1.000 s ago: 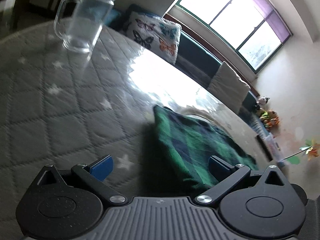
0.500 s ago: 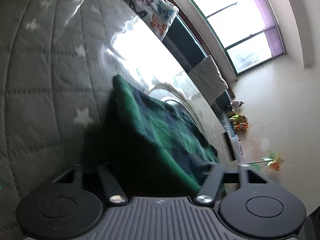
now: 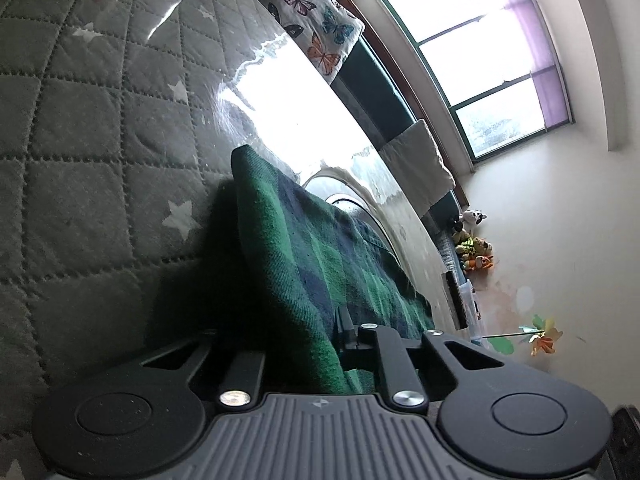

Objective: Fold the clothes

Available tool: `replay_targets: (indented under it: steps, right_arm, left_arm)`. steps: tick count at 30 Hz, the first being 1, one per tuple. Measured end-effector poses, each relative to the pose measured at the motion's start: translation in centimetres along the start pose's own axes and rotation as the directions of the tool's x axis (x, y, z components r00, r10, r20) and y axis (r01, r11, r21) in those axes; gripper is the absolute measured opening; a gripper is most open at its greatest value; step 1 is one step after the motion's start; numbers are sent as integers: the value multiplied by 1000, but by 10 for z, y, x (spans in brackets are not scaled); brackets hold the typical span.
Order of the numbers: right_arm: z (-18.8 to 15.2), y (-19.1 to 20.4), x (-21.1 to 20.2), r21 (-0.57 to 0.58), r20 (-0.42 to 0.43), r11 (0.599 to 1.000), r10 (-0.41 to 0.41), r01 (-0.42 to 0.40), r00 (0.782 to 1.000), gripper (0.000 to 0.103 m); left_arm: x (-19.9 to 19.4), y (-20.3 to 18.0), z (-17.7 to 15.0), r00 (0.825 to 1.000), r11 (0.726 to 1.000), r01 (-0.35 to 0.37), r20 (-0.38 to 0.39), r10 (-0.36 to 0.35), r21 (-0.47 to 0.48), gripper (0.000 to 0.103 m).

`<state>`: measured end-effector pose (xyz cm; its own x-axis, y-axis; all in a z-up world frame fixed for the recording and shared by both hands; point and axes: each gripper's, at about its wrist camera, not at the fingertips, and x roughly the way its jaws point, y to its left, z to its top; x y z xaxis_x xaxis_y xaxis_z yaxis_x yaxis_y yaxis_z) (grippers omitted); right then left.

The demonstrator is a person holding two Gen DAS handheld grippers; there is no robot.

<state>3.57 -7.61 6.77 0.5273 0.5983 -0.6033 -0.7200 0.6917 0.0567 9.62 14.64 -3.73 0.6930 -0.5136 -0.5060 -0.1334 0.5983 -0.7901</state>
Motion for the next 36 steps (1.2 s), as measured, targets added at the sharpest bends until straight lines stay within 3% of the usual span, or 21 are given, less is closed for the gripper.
replay_targets:
  steps: [6, 8, 13, 19, 30, 36]
  right_arm:
    - [10, -62, 36, 65, -35, 982, -175, 177, 984, 19]
    - [15, -82, 59, 96, -63, 972, -208, 213, 976, 24]
    - [21, -102, 96, 121, -96, 959, -246, 256, 965, 33]
    - [16, -112, 130, 122, -149, 955, -252, 271, 956, 35]
    - [7, -94, 65, 124, -115, 960, -238, 252, 964, 42]
    - [-12, -84, 64, 143, -127, 954, -246, 263, 961, 43]
  left_arm:
    - [6, -4, -3, 1000, 1000, -12, -3, 12, 5, 15]
    - [7, -4, -3, 1000, 1000, -17, -5, 17, 5, 15]
    - [9, -2, -3, 999, 999, -36, -20, 36, 6, 18]
    - [11, 0, 0, 999, 999, -38, -29, 38, -1, 20]
    - [5, -6, -1, 1000, 1000, 7, -10, -7, 17, 19]
    - [1, -16, -1, 1000, 1000, 16, 6, -16, 24, 13]
